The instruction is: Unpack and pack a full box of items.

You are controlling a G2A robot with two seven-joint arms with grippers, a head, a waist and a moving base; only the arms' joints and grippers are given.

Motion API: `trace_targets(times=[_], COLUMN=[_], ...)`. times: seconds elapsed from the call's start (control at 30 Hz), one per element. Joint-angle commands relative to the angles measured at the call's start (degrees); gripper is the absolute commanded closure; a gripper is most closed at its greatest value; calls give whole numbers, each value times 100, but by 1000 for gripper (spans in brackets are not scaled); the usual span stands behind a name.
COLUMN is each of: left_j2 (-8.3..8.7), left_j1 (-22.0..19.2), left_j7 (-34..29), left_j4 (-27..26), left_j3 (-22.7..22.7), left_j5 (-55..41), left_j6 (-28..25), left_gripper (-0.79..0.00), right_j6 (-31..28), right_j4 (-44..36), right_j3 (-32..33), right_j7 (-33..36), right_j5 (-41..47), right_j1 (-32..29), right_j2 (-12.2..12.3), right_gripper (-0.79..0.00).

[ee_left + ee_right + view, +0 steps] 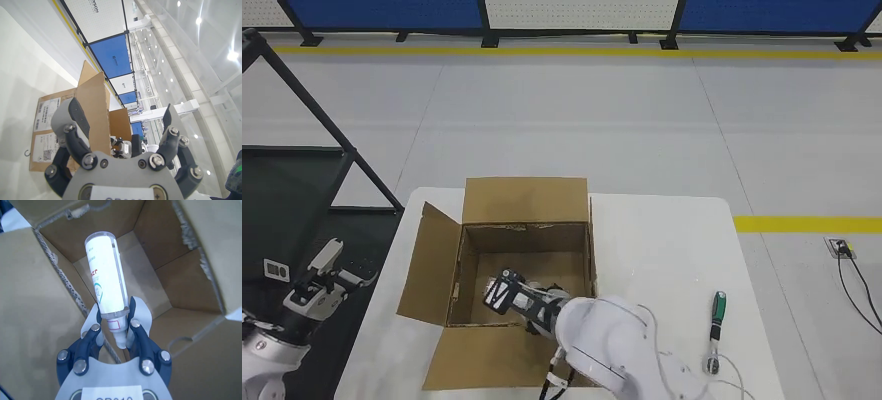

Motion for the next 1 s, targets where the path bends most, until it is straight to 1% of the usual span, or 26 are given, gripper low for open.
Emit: trace_targets(times=[0.0, 0.07, 0.13, 0.57, 0.63, 0.7, 0.83, 0.93, 0.97], left_j2=[-1, -2, -4, -21, -27, -33, -45, -52, -54], left_j1=[-8, -11, -11, 85, 131, 180, 260, 308, 321], left_j7=[-9, -15, -15, -64, -60, -63, -53, -76, -89], left_j4=[-8, -11, -5, -17, -46, -65, -77, -102, -114], left_j3=[14, 21, 26, 15, 18, 16, 22, 37, 43], left_j5=[20, 34, 38, 77, 90, 94, 94, 95, 108], left_j6=[-4, -8, -14, -111, -141, -163, -184, -201, -206], left_gripper=[-785, -785, -785, -785, -785, -785, -785, -785, -785], right_j6=[82, 177, 489, 489, 476, 505, 712, 749, 774], right_j4=[-543, -890, -1122, -1122, -1126, -1332, -2010, -2668, -2727], right_j3=[112, 149, 208, 208, 215, 252, 481, 766, 904], right_j7=[-246, -490, -600, -600, -801, -1010, -1355, -1730, -1941], right_j5=[-300, -563, -804, -804, -842, -873, -916, -756, -734], right_j1=[-334, -568, -779, -779, -859, -956, -1386, -1922, -2084], right_j2=[49, 81, 94, 94, 101, 108, 149, 208, 228], right_gripper=[0, 0, 0, 0, 0, 0, 0, 0, 0])
